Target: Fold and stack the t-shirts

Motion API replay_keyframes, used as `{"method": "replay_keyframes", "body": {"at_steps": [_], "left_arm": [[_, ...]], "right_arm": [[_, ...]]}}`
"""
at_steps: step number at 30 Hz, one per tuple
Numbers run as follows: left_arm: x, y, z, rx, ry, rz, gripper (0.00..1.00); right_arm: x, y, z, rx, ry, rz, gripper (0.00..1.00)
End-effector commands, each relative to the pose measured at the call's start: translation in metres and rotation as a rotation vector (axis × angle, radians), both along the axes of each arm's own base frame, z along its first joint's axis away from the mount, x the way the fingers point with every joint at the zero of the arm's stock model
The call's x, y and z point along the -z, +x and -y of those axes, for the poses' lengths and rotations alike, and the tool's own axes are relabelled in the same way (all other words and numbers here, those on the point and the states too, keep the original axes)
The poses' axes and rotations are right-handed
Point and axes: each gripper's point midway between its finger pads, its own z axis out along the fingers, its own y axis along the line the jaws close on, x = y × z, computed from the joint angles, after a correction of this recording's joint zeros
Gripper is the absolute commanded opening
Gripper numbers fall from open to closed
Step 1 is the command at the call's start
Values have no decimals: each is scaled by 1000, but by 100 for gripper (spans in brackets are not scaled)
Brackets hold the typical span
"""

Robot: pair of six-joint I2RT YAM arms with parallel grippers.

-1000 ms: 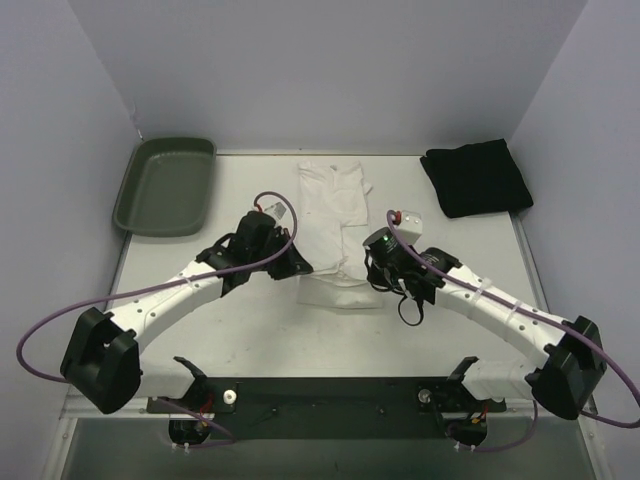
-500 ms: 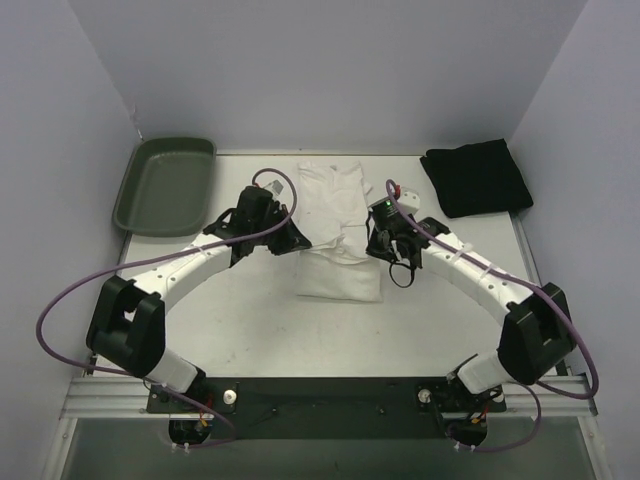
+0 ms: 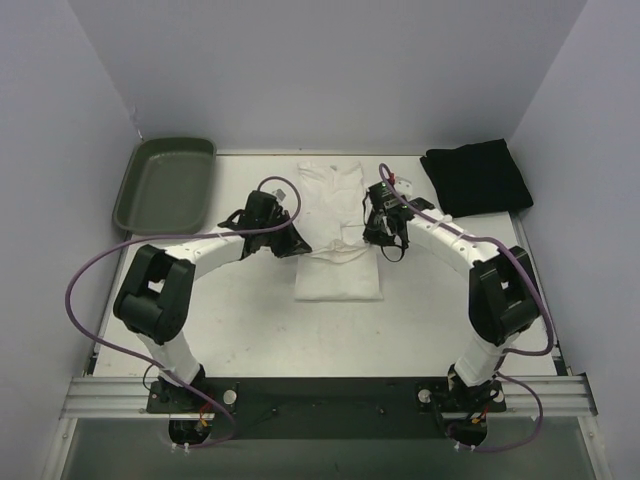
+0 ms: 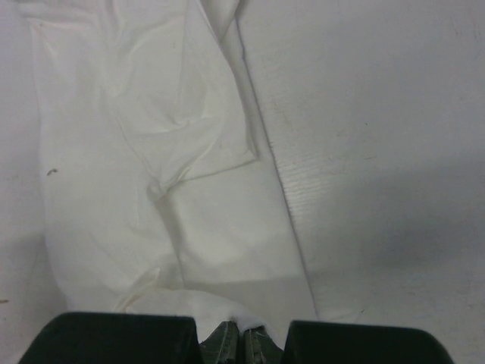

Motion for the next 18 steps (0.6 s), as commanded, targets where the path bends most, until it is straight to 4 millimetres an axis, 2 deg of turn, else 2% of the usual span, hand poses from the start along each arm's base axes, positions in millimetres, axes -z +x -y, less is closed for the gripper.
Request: {"method": "replay_keyframes", "body": {"at_steps": [1, 4, 6, 7, 8, 9, 10, 11, 14, 16, 17, 18], "left_arm": [[-19, 28, 6, -7, -70, 76, 0], [-14, 37, 2, -25, -69, 68, 0], [-8, 43, 0, -40, -67, 58, 0], [-6, 48, -3, -53, -63, 55, 0], [1, 52, -5, -63, -58, 41, 19], [2, 58, -6, -70, -62, 40, 37], [-3, 66, -6, -78, -65, 53, 59], [1, 73, -11, -94, -60, 51, 90], [-16, 87, -13, -96, -96, 78, 93], [-39, 93, -13, -95, -129, 143, 94], [-59, 91, -17, -107, -133, 187, 94], [-67, 89, -19, -114, -132, 205, 94]], "right_arm": [[-15, 21, -2, -5, 13, 40, 0], [-10, 29, -1, -4, 11, 30, 0], [-5, 35, 1, -1, 3, 24, 11], [-5, 40, 3, 6, -4, 30, 20], [0, 43, 3, 6, -13, 20, 50], [1, 46, 4, 4, -23, 21, 63], [-4, 54, 5, 9, -22, 31, 74], [-1, 57, 7, 15, -31, 29, 88], [-14, 66, 13, 27, -53, 71, 99], [-19, 62, 12, 13, -57, 88, 100], [-33, 59, 12, 13, -50, 120, 100], [-39, 56, 11, 8, -51, 138, 100]]}}
